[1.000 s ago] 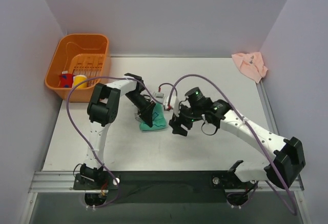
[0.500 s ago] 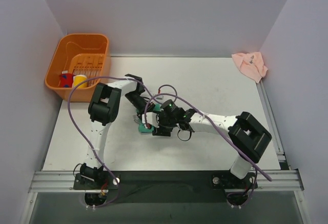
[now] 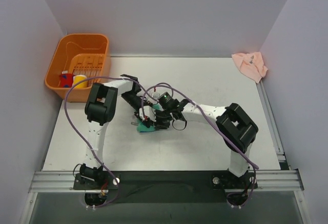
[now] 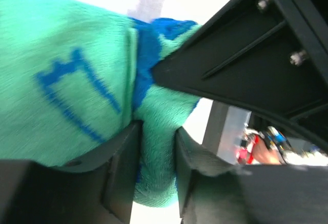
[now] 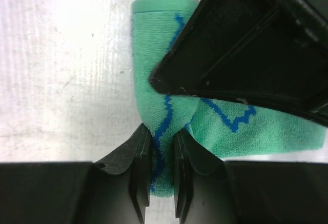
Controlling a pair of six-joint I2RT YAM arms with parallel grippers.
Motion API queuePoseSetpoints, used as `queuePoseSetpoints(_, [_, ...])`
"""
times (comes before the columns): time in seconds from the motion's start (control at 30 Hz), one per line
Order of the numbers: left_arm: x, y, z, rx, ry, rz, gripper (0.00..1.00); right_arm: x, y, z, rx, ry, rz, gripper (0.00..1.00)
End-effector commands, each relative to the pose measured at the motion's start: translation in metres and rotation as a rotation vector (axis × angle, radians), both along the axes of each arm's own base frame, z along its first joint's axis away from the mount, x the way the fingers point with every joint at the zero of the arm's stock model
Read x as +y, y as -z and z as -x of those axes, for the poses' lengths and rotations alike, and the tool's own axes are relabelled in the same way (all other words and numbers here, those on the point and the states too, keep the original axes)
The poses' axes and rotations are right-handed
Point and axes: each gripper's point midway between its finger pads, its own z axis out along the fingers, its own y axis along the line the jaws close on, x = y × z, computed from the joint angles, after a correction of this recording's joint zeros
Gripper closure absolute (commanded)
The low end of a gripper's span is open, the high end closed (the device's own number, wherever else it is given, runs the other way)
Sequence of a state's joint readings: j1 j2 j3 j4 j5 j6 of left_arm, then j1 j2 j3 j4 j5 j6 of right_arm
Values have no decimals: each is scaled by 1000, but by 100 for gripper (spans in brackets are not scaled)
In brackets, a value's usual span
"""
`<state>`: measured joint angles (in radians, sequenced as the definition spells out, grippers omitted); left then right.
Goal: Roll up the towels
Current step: Roll the towel
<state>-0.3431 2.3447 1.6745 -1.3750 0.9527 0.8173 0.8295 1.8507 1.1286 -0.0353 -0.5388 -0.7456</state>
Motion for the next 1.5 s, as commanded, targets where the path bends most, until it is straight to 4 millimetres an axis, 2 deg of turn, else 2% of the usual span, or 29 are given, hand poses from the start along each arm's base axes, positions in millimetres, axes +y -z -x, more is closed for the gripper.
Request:
queuePoseSetpoints(0.0, [17,15,-53,-267,-47,-30,55,-19,0,48,287,-19,76,100])
queuePoseSetpoints(0.03, [21,5,-64,-293,-87,-14,53,-27,1,55,338,-6,106,100])
queuePoseSetpoints(0.2, [35,-19,-105,-356,-220,8,50,-31,3,62,470,52,145,100])
queuePoseSetpoints(0.33, [48,-49,-141,-436,-315,43,49,-32,7,57,584,121,167,100])
queuePoseSetpoints(0.43, [56,-72,-156,-497,-376,54,49,-29,3,50,647,154,167,100])
queuePoseSetpoints(0.47, [58,-78,-163,-531,-395,63,49,-31,10,48,675,169,182,100])
queuePoseSetpoints(0.5, [65,-84,-168,-537,-430,61,49,-31,11,48,691,175,189,100])
queuePoseSetpoints(0.53, [66,-99,-171,-576,-444,74,49,-28,7,45,709,181,186,100])
queuePoseSetpoints(0.6, [72,-107,-177,-616,-485,78,48,-28,12,42,764,213,199,100])
queuePoseSetpoints(0.63, [78,-122,-179,-659,-508,81,48,-26,10,41,791,224,198,100])
queuePoseSetpoints(0.67, [80,-128,-186,-705,-526,91,48,-24,11,42,852,245,190,100])
queuePoseSetpoints(0.7, [83,-126,-182,-687,-557,84,48,-25,12,39,877,264,185,100])
queuePoseSetpoints(0.73, [89,-141,-189,-749,-586,95,48,-22,15,38,904,278,190,100])
queuePoseSetpoints(0.77, [91,-145,-189,-749,-615,94,48,-22,16,37,922,284,195,100])
queuePoseSetpoints(0.8, [95,-141,-185,-742,-633,89,48,-26,17,41,951,289,226,100])
queuePoseSetpoints(0.83, [97,-158,-188,-819,-649,104,47,-27,25,43,976,292,249,100])
queuePoseSetpoints(0.87, [97,-160,-186,-836,-661,106,48,-23,23,38,978,291,246,100])
queuePoseSetpoints(0.9, [110,-166,-187,-857,-705,100,47,-23,23,39,1000,302,256,100])
queuePoseSetpoints(1.0, [113,-178,-170,-965,-696,122,43,-22,29,38,1058,346,278,100])
queuePoseSetpoints(1.07, [105,-179,-143,-1024,-613,145,41,-22,35,39,1093,369,292,100])
queuePoseSetpoints(1.1, [106,-175,-134,-1046,-585,139,39,-21,35,38,1104,377,294,100])
queuePoseSetpoints(1.13, [92,-167,-110,-1045,-519,142,38,-21,39,40,1133,397,308,100])
queuePoseSetpoints(1.2, [77,-152,-89,-1125,-367,128,37,-20,39,39,1171,416,307,100])
queuePoseSetpoints(1.23, [71,-150,-76,-1153,-315,126,37,-21,42,40,1189,425,317,100])
queuePoseSetpoints(1.27, [66,-133,-62,-1168,-236,118,37,-22,43,39,1202,436,324,100])
queuePoseSetpoints(1.3, [51,-128,-48,-1183,-160,136,37,-23,43,40,1214,441,332,100])
queuePoseSetpoints(1.4, [36,-107,-21,-1229,-4,133,35,-25,46,40,1241,455,349,100])
queuePoseSetpoints(1.43, [23,-100,-9,-1244,74,132,35,-24,48,39,1248,457,352,98])
queuePoseSetpoints(1.47, [18,-95,-4,-1263,128,134,34,-24,49,40,1254,460,358,98])
